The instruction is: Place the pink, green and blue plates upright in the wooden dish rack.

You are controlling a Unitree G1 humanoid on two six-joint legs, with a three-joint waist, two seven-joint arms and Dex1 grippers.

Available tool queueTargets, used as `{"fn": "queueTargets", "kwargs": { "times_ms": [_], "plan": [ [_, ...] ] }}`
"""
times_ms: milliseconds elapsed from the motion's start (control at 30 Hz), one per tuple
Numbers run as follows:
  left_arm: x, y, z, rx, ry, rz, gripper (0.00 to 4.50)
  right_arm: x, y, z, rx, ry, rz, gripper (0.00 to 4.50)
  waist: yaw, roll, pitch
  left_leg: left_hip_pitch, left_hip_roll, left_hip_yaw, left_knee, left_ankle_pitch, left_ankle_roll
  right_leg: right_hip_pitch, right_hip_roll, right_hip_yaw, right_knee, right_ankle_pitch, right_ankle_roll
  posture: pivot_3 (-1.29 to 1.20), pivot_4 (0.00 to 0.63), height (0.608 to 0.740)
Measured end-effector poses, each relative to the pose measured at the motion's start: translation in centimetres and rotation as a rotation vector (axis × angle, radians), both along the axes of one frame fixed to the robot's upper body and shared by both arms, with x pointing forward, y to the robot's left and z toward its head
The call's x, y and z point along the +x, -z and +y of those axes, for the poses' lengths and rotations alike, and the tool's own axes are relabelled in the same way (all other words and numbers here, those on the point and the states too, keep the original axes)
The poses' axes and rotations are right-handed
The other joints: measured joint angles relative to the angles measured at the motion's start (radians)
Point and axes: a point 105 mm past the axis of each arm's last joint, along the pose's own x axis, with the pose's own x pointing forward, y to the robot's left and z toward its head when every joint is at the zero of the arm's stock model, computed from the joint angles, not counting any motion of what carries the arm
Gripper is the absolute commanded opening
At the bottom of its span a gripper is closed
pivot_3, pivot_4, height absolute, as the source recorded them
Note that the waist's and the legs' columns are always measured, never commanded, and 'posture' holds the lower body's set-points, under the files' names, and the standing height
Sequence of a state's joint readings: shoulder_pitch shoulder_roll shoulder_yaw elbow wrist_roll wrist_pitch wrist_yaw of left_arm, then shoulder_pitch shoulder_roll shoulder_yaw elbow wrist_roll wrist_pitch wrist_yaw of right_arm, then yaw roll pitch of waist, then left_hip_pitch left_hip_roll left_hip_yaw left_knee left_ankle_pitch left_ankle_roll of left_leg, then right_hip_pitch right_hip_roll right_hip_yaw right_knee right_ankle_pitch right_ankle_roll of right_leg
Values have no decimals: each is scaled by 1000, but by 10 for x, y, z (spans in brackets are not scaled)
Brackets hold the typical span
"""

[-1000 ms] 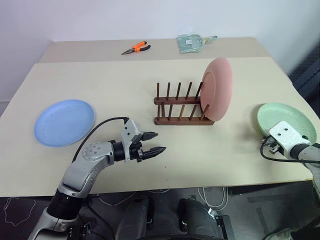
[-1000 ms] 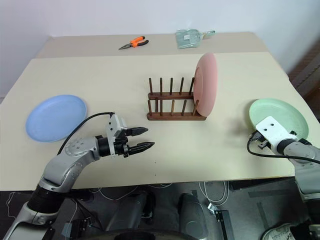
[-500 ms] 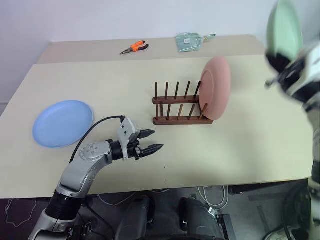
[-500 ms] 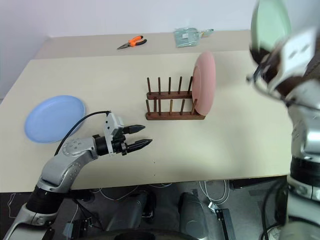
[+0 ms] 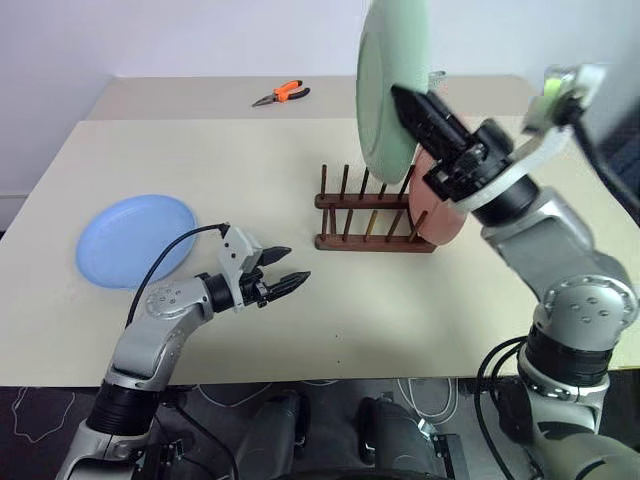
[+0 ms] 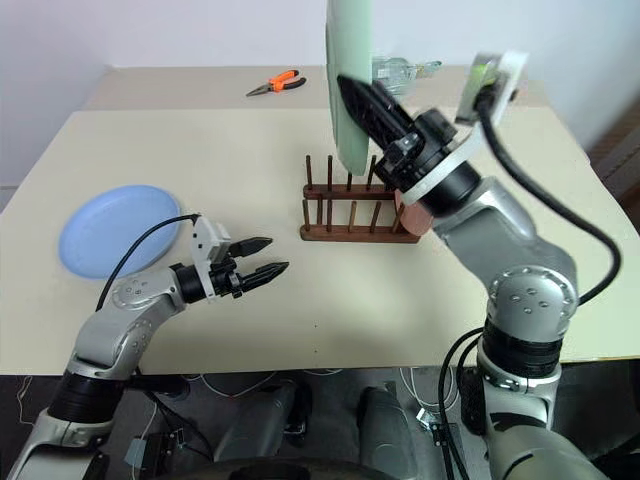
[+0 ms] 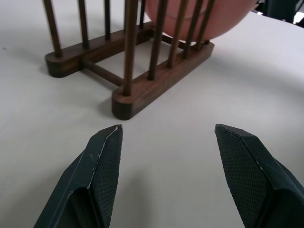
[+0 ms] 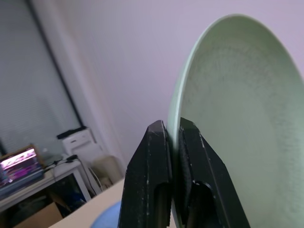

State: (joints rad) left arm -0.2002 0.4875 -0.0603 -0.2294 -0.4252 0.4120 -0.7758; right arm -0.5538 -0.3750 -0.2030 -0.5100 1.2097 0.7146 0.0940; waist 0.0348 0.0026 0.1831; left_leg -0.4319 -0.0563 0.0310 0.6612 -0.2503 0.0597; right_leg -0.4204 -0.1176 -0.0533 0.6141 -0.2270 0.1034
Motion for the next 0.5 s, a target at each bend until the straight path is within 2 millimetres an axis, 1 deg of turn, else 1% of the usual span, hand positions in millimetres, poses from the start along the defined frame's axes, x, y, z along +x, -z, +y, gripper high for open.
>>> {"fn": "queueTargets", "kwargs": {
  "times_ms": [133,333,400,433,500],
  "plan": [
    [-4,-4,-2,-4,11,-15,3182,11,17,-5,-23,47,61,38,-4,0,0,0,0,0,0,0,0,0,0,0,1,0,0,0,150,740],
    [-5,-6,-3,-20,19,-15,3182,25,39,-7,-44,66,172,38,-19,0,0,0,0,0,0,0,0,0,0,0,1,0,0,0,150,740],
    [-6,-7,-4,-20,22,-20,3182,31,46,-8,-31,79,217,722,-24,0,0,0,0,0,0,0,0,0,0,0,1,0,0,0,150,740],
    [-6,-7,-4,-20,22,-21,3182,32,48,-9,-28,86,229,939,-25,0,0,0,0,0,0,0,0,-1,0,0,1,0,0,0,150,740],
    [-6,-7,-4,-21,22,-22,3182,35,50,-11,-34,104,237,1916,-25,0,0,0,0,0,0,0,0,-1,0,0,1,0,0,0,150,740]
  ]
}}
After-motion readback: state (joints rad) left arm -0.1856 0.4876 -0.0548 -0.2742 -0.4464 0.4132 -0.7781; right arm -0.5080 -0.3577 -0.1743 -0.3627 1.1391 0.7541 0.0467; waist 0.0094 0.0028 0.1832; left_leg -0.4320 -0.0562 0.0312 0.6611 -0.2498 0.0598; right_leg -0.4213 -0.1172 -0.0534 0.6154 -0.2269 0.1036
